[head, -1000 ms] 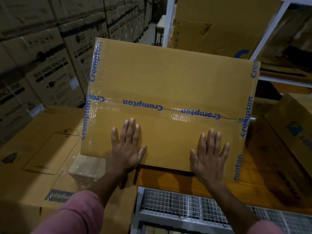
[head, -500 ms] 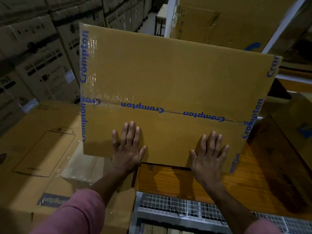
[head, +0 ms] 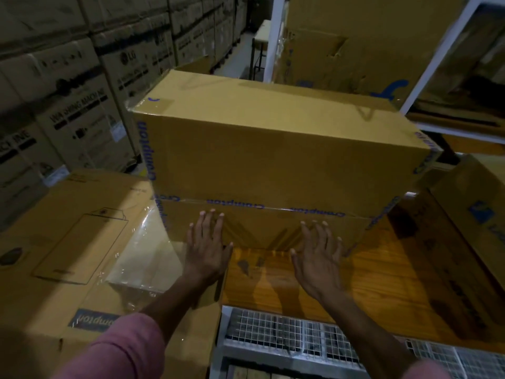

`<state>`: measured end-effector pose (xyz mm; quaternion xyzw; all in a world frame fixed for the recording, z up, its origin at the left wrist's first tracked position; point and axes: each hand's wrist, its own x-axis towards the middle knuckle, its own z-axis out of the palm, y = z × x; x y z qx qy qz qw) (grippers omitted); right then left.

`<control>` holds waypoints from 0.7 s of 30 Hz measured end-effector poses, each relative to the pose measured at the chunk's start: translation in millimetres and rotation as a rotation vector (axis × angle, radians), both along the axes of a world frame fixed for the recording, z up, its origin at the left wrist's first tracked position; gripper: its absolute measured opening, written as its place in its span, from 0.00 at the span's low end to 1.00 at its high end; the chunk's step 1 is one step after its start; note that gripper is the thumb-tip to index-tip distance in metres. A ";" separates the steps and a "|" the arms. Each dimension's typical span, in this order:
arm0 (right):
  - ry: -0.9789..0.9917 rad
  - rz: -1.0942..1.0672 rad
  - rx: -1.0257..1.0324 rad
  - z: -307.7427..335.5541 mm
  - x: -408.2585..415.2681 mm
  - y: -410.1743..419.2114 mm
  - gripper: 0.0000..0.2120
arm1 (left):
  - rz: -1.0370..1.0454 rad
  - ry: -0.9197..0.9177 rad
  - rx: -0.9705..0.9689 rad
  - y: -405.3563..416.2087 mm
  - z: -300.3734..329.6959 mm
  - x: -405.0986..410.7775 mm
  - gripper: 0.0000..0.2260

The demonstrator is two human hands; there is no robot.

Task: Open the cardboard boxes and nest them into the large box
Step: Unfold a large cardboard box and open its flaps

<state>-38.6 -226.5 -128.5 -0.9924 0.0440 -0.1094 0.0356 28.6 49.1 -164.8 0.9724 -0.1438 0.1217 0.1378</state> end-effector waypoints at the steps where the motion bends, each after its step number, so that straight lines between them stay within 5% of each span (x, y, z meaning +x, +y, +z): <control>1: -0.028 0.013 0.014 8.1 2.6 2.7 0.29 | 0.003 -0.002 0.003 -0.1 8.7 2.1 0.32; 7: -0.145 0.060 0.076 60.4 18.7 12.2 0.27 | -0.017 -0.031 0.004 -7.1 73.0 3.7 0.32; 15: -0.747 0.147 0.126 200.2 52.0 -11.0 0.15 | -0.201 -0.650 -0.102 -12.8 229.2 33.2 0.22; 21: -0.128 -0.024 0.066 244.3 97.5 -43.8 0.26 | -0.045 -0.272 0.031 -24.4 281.5 79.8 0.22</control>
